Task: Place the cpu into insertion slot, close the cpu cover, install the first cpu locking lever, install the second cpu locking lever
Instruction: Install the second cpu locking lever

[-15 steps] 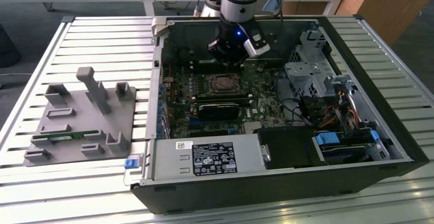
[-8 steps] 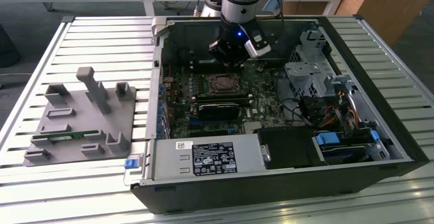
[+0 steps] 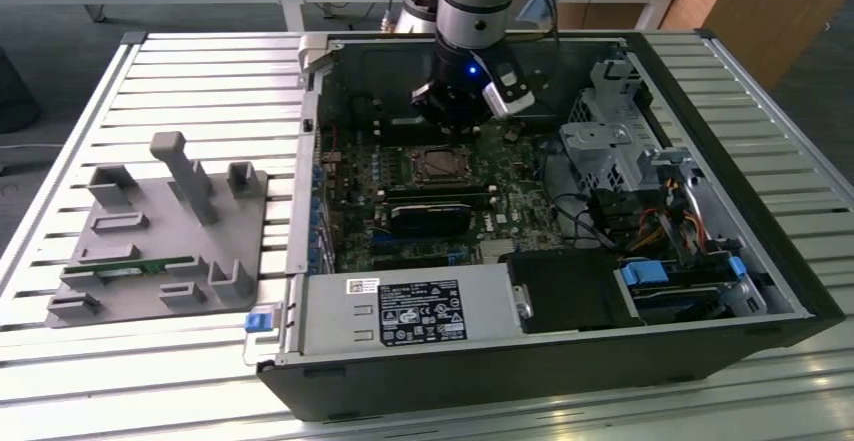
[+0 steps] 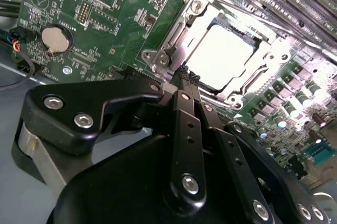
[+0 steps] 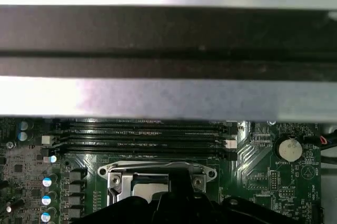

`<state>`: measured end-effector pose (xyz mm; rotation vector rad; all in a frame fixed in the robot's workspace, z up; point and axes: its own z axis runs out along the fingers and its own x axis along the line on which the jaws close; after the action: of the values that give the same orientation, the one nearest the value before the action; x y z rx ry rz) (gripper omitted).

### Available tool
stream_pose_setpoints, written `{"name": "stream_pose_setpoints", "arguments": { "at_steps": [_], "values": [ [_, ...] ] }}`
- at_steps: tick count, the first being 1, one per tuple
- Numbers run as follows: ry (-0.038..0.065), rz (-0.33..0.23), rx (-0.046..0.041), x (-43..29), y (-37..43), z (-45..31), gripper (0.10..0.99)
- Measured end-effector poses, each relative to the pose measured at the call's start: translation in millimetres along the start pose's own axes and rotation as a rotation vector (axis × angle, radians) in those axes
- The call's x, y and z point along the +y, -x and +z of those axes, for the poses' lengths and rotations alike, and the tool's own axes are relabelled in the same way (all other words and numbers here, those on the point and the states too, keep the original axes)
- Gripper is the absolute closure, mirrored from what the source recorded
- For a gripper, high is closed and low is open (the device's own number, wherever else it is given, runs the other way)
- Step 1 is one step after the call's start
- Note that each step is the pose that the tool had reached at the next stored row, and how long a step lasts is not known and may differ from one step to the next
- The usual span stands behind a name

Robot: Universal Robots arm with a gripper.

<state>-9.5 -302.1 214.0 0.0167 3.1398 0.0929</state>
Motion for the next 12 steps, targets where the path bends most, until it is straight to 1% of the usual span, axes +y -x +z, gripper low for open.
{"name": "stream_pose_setpoints", "arguments": {
  "at_steps": [5, 8, 10, 12],
  "values": [
    [0.0, 0.0, 0.0, -5.2, 0.1, -0.3, 0.98],
    [0.0, 0.0, 0.0001, -6.8, 0.1, -0.9, 0.98],
    [0.0, 0.0, 0.0, -6.8, 0.1, -3.9, 0.98],
    [0.0, 0.0, -0.0001, -6.6, 0.1, -8.6, 0.98]
  ]
}}
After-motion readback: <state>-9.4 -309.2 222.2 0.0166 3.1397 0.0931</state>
